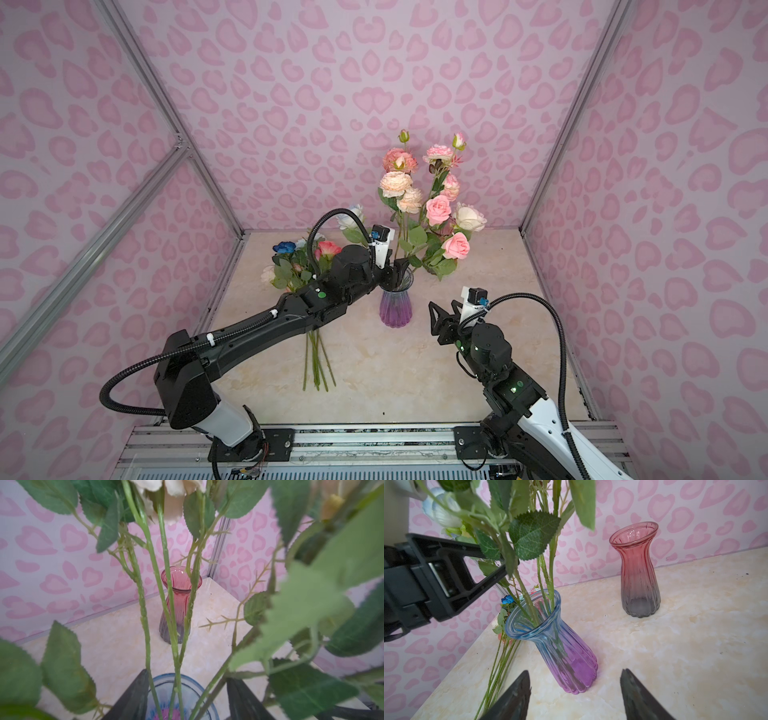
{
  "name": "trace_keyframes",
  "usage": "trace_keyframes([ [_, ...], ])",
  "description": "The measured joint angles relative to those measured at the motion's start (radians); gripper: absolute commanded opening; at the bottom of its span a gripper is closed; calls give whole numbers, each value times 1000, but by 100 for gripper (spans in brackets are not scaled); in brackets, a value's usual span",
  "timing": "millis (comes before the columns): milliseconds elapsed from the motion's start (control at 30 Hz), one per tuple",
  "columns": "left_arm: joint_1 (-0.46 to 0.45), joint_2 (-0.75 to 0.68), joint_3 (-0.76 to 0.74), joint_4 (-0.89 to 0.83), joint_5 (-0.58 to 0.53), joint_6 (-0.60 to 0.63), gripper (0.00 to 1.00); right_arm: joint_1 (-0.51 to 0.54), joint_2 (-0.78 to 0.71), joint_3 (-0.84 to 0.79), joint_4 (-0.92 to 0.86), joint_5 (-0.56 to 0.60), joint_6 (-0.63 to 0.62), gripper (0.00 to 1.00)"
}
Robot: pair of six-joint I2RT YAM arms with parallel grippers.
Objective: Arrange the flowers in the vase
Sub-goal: 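Open the left gripper and draw back toward the rose bunch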
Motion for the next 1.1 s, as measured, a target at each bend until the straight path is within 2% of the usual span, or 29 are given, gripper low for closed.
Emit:
trace_keyframes([
  [200, 0, -24, -11, -105, -16, -46, 63, 0, 10, 0, 0, -1, 0, 68],
  [400, 0, -53, 5, -172, -20, -64, 69, 0, 22, 22, 1, -24, 1, 63],
  [433, 0, -57, 13, -182, -21, -64, 75, 2, 25, 27, 1, -34, 2, 63],
  [500, 0, -63, 32, -203, -21, -66, 98, 6, 36, 40, 2, -51, 9, 62],
  [800, 0, -123, 20, -262, 3, -79, 100, 24, 75, 72, 9, -72, 7, 62],
  [900, 0, -171, -3, -264, 8, -79, 97, 24, 77, 80, 10, -76, 6, 62],
  [1100, 0, -349, -155, -249, 3, -83, 90, 24, 74, 82, 5, -75, -4, 63],
])
